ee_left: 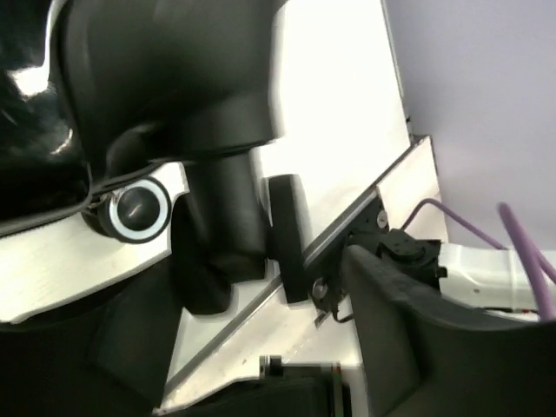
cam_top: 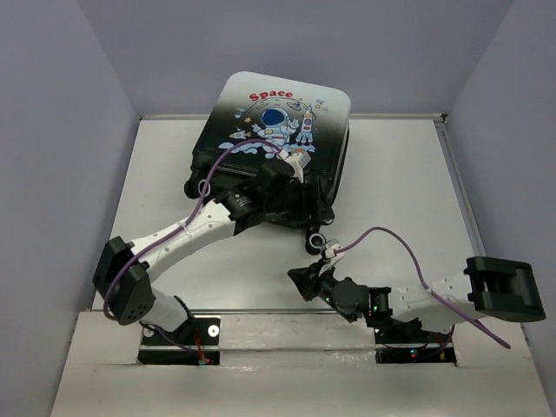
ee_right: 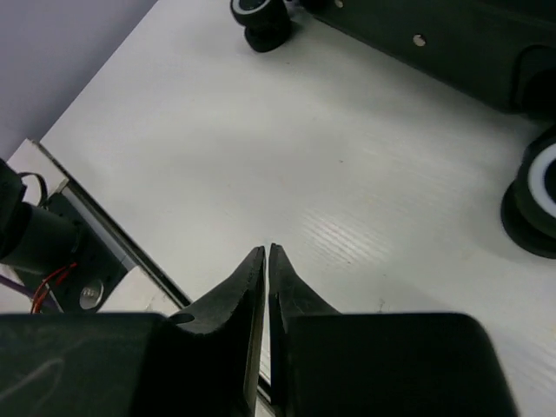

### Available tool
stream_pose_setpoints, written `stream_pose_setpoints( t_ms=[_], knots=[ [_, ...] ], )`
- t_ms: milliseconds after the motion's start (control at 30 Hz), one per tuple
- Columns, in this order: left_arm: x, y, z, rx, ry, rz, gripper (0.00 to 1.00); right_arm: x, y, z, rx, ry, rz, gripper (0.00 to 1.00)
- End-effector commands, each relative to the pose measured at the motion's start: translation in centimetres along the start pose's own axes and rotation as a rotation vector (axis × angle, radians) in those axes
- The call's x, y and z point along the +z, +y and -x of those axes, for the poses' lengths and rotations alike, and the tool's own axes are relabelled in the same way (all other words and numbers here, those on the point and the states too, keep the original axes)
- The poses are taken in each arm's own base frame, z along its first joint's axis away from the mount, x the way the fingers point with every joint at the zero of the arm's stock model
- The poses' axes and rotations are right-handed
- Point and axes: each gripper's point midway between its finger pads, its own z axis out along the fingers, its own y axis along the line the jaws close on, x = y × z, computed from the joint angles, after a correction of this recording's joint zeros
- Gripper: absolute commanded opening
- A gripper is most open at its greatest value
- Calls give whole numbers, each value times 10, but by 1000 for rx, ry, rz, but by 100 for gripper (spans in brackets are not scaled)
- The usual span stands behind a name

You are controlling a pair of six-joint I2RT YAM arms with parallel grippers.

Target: Pack the luggage

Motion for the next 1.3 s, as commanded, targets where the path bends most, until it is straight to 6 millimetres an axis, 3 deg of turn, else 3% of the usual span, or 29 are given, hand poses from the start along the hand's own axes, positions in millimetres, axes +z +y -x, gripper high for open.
stream_pose_setpoints(
  t_ms=[0,33,67,100,133,167,200,267,300,433,600,733,833,1000,1167,1267],
  knots=[
    [-94,-72,65,339,-316,-106,86,-7,-36,17,165,-71,-165,17],
    [-105,-49,75,335,-379,1,87,-13,-43,19,174,-83,-174,27],
    [-116,-31,70,331,-379,60,89,-16,-46,20,182,-87,-175,33],
    [-142,-9,77,312,-443,113,89,-21,-45,28,207,-110,-162,43],
    [-157,6,81,296,-477,160,89,-23,-47,29,210,-114,-159,46],
    [-185,22,82,279,-526,216,89,-27,-52,25,191,-98,-171,50],
    [-200,55,90,263,-565,324,90,-29,-52,27,195,-95,-169,55],
    [-229,93,89,239,-607,475,92,-32,-49,33,190,-85,-161,58],
    [-240,125,91,231,-611,588,92,-33,-47,34,176,-77,-150,62],
    [-246,195,84,179,-552,794,97,-32,-40,37,149,-60,-126,69],
    [-234,204,109,175,-546,821,99,-27,-32,25,108,-7,-109,76],
    [-214,222,110,163,-456,835,99,-25,-32,16,103,19,-103,77],
    [-219,243,113,140,-459,943,99,-25,-30,12,116,22,-81,78],
    [-228,259,114,113,-481,1032,99,-26,-32,7,112,32,-82,79],
    [-243,261,117,121,-524,1097,99,-25,-31,6,114,37,-76,80],
    [-230,255,119,149,-512,1019,97,-24,-29,7,113,37,-74,80]
  ],
)
